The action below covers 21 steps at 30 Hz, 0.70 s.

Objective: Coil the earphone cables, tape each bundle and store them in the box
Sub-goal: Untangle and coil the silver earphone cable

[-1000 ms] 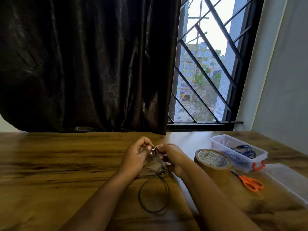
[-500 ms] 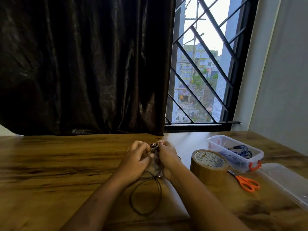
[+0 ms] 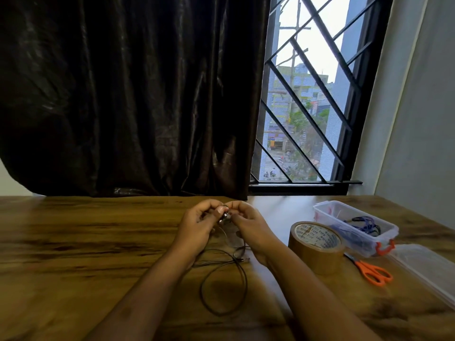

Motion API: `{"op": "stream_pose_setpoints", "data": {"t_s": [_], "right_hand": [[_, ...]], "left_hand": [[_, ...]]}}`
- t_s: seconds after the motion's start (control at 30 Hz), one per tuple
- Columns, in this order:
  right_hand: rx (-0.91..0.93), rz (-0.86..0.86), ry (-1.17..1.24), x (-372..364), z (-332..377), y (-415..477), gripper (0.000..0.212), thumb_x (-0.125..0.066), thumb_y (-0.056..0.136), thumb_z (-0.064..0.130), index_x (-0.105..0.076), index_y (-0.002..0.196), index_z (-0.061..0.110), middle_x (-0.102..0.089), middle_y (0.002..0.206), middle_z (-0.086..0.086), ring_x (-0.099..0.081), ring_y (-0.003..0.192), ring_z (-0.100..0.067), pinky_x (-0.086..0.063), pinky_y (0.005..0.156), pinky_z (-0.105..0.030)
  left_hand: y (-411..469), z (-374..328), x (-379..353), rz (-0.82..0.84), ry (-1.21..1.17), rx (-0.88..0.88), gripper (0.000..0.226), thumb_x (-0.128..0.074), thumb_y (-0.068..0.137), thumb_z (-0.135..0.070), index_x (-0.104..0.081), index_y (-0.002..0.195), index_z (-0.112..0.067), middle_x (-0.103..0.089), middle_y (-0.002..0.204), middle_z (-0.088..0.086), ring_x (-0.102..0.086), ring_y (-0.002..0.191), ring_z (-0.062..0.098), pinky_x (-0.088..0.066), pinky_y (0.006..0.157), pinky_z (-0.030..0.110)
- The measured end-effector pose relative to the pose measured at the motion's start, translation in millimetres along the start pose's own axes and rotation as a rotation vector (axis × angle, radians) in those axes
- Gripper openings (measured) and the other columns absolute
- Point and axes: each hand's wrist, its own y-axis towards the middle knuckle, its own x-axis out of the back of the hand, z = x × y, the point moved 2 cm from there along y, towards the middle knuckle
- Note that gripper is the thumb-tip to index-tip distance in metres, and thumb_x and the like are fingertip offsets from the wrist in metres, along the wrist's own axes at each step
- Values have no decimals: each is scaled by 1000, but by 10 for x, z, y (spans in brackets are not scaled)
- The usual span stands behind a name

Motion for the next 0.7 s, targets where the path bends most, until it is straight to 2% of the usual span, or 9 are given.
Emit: {"op": "stream_pose_setpoints", "data": {"t_s": [0.1, 0.17, 0.27, 0.33, 0.4, 0.47, 0.5, 0.6, 0.7], "right_hand": [[-7, -50, 82, 38, 11, -3, 21, -50, 96, 5, -54, 116, 7, -64, 94, -5, -62, 73, -6, -47, 55, -13], [-30, -91, 146, 51, -16, 15, 21, -52, 95, 6, -51, 115, 12, -62, 96, -9, -60, 75, -12, -47, 59, -20], [-42, -88, 169, -6, -61, 43, 18, -45, 97, 6, -47, 113, 12, -57, 92, -12, -53, 70, -17, -41, 60, -28], [23, -85, 40, -62, -62, 42, 13, -42, 97, 6, -47, 105, 15, -53, 88, -9, -49, 71, -16, -39, 60, -27], [80, -88, -77, -111, -57, 38, 16, -40, 98, 6, -47, 94, 20, -50, 81, -4, -46, 68, -12, -38, 58, -25], [82, -101, -95, -128, -45, 40, 19, -38, 98, 7, -46, 90, 23, -49, 78, -1, -44, 65, -10, -36, 56, -24], [75, -111, -77, -126, -36, 40, 20, -38, 98, 7, -47, 90, 22, -49, 77, -1, -44, 64, -10, -36, 55, -23], [14, -89, 65, -121, -12, 36, 21, -34, 96, 2, -49, 91, 15, -51, 72, -2, -45, 58, -9, -36, 52, -23], [-2, -5, 222, -129, 23, 8, 24, -36, 93, -2, -55, 87, 13, -53, 70, -3, -49, 53, -7, -38, 46, -20]], "left_hand": [[24, 32, 4, 35, 35, 18, 18, -50, 96, -12, -65, 96, -21, -60, 81, 1, -50, 63, 13, -39, 53, 22], [8, 46, -13, 110, 10, 82, 20, -46, 97, -11, -62, 99, -23, -54, 77, 0, -43, 54, 9, -34, 50, 23], [-15, 22, -43, 198, -12, 75, 14, -55, 92, -12, -61, 101, -20, -52, 74, 1, -52, 61, 9, -43, 54, 22], [-22, 5, -50, 172, -23, 7, 12, -62, 87, -11, -62, 98, -11, -51, 71, 4, -56, 65, 7, -49, 57, 16], [-11, -6, -36, 76, 37, -65, 7, -64, 85, -7, -64, 92, -4, -50, 68, 8, -53, 56, 1, -45, 52, 11], [3, -22, -34, 29, 106, -128, 4, -65, 85, -7, -66, 87, -4, -51, 65, 12, -49, 53, 6, -41, 49, 12], [10, -17, -30, 28, 139, -143, 2, -65, 85, -6, -67, 85, -7, -52, 66, 13, -48, 55, 10, -41, 49, 14], [23, 73, -7, 11, 294, -186, 19, -64, 84, -7, -66, 81, -26, -51, 63, 9, -46, 56, 15, -43, 53, 29], [26, 99, 47, -107, 427, -235, 19, -61, 85, -12, -60, 79, -30, -46, 59, -2, -46, 54, 19, -41, 50, 40]]}}
